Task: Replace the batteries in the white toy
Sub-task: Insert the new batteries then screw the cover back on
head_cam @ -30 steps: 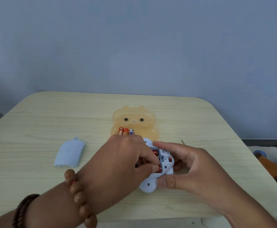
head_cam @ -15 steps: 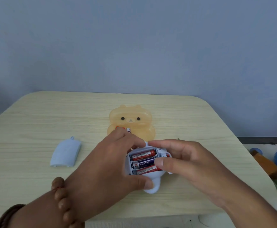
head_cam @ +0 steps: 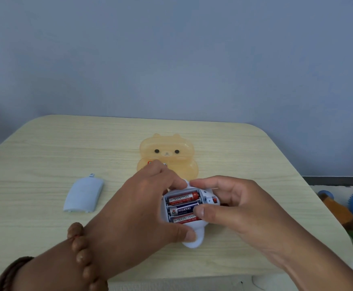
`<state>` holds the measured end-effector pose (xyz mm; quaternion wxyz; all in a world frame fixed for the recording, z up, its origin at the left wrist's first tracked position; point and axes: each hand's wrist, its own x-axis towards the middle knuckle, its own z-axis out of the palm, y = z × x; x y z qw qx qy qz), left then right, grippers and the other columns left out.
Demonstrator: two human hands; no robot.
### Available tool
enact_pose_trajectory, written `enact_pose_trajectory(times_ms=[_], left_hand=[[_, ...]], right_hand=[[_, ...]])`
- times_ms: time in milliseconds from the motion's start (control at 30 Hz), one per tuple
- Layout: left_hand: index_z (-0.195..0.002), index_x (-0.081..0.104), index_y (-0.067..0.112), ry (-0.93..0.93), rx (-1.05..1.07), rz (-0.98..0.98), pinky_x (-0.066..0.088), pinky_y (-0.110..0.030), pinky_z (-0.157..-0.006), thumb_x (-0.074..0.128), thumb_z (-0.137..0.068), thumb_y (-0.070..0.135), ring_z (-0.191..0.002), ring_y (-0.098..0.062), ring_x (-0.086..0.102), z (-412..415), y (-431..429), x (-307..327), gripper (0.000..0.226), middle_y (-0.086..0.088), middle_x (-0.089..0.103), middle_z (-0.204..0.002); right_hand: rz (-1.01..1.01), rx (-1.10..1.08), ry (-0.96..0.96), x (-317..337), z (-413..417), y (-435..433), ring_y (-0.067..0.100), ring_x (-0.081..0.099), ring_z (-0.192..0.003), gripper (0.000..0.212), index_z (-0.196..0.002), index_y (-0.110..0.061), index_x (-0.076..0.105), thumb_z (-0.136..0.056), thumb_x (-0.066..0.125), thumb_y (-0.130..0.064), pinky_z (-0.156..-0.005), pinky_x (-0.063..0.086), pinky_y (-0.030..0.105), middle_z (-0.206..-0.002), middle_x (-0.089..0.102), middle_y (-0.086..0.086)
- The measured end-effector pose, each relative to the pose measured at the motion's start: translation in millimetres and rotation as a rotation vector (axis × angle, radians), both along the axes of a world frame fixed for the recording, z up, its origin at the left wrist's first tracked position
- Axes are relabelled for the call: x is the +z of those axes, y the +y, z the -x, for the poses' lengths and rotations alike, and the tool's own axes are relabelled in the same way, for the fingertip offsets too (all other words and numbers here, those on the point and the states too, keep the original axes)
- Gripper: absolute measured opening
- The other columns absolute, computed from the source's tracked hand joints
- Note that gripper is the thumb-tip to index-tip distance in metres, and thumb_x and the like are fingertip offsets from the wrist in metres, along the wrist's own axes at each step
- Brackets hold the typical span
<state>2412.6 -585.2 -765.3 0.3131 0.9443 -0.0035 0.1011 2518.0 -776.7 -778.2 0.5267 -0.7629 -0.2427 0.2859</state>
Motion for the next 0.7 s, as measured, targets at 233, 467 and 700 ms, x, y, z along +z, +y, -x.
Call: enact_pose_trajectory(times_ms=[233, 467, 700], left_hand=[[-0.101, 0.057, 0.042, -0.024, 0.001, -0.047, 0.039, -0.006, -0.074, 0.087, -0.049, 0.058, -0.095, 0.002, 0.051, -1, 0, -3, 0.062, 0.025, 0.048, -0.102], [-0.104, 0.061, 0.042, -0.033, -0.012, -0.019, 0.042, -0.008, -0.075, 0.083, -0.052, 0.064, -0.098, 0.002, 0.053, -1, 8, -2, 0.060, 0.025, 0.053, -0.101], [-0.106, 0.060, 0.047, -0.172, 0.023, -0.191, 0.043, -0.007, -0.060, 0.063, -0.066, 0.079, -0.090, 0.010, 0.056, -1, 35, 11, 0.051, 0.028, 0.057, -0.099]], right_hand=[[0.077, 0.012, -0.069, 3, 2, 5, 0.004, 0.070, -0.066, 0.032, -0.100, -0.038, 0.069, -0.081, 0.078, -0.014, -0.055, 0.052, 0.027, -0.089, 0.083, -0.005], [-0.003, 0.161, -0.090, -2, 0, -2, 0.012, 0.076, -0.102, 0.050, -0.121, -0.042, 0.067, -0.077, 0.089, -0.032, -0.083, 0.064, 0.031, -0.115, 0.078, -0.007], [-0.060, 0.125, -0.158, -17, -1, -3, 0.014, 0.073, -0.111, 0.069, -0.127, -0.042, 0.066, -0.066, 0.096, -0.036, -0.097, 0.056, 0.041, -0.123, 0.076, -0.009]])
